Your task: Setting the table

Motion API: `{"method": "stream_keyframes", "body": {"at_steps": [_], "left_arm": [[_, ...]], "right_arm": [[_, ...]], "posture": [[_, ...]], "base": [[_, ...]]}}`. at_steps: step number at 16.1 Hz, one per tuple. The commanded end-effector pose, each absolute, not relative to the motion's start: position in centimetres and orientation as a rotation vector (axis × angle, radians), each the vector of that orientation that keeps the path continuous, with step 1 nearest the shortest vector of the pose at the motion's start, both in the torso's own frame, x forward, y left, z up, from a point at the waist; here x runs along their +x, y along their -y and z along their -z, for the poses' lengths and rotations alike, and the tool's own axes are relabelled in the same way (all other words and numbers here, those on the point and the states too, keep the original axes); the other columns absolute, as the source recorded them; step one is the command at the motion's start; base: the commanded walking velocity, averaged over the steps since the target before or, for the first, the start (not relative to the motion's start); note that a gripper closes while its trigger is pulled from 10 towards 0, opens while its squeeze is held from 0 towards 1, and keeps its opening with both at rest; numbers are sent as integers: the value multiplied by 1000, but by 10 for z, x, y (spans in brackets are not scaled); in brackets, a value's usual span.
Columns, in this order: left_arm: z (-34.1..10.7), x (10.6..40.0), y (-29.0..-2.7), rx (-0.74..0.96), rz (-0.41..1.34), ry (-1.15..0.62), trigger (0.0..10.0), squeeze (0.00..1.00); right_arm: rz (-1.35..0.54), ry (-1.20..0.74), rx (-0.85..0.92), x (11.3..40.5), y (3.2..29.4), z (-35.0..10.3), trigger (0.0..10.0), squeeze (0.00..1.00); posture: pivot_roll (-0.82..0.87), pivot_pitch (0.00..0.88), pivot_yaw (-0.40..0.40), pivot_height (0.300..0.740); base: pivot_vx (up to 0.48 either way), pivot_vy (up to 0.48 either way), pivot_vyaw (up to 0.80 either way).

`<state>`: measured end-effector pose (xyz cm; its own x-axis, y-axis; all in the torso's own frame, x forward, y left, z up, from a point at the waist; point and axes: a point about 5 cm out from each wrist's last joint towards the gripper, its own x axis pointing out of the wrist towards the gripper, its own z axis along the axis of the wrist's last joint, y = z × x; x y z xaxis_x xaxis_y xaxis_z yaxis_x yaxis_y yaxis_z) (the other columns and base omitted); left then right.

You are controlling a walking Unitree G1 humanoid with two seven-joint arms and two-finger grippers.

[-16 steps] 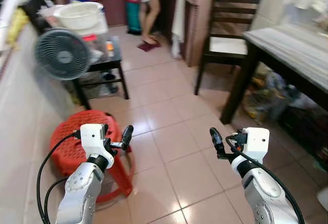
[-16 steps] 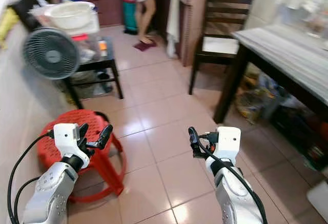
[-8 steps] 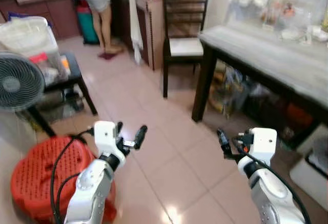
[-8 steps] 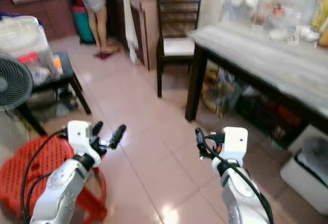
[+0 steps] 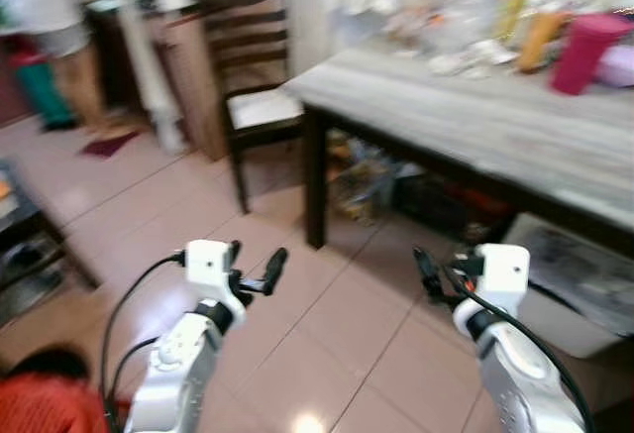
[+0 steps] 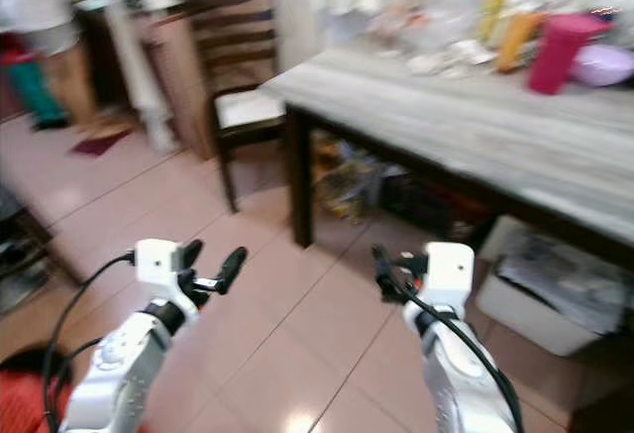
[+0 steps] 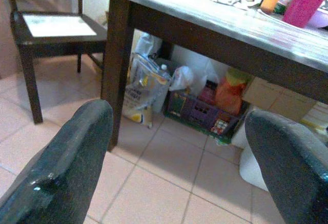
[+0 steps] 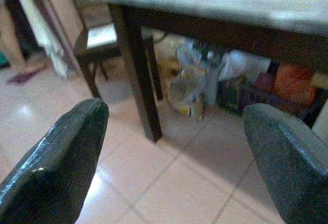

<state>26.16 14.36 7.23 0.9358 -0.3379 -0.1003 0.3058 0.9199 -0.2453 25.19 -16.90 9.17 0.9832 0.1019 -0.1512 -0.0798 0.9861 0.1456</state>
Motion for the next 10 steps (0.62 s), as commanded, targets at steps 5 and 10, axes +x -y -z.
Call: {"method": "stream_keyframes", "body": {"at_steps": [5,10], "left_arm": [[-69,258,-154,-206,305,-161,10000,0],[-63,262,-163,-168,193,-205,10000,0]], "right_arm": [[-112,-155,149,251,162,-94,10000,0],[-105,-144,166,251,161,-95,10000,0]], "posture": [[-160,18,41,740],[-159,18,44,740]], "base": [[236,0,-800],[0,0,-405]]}}
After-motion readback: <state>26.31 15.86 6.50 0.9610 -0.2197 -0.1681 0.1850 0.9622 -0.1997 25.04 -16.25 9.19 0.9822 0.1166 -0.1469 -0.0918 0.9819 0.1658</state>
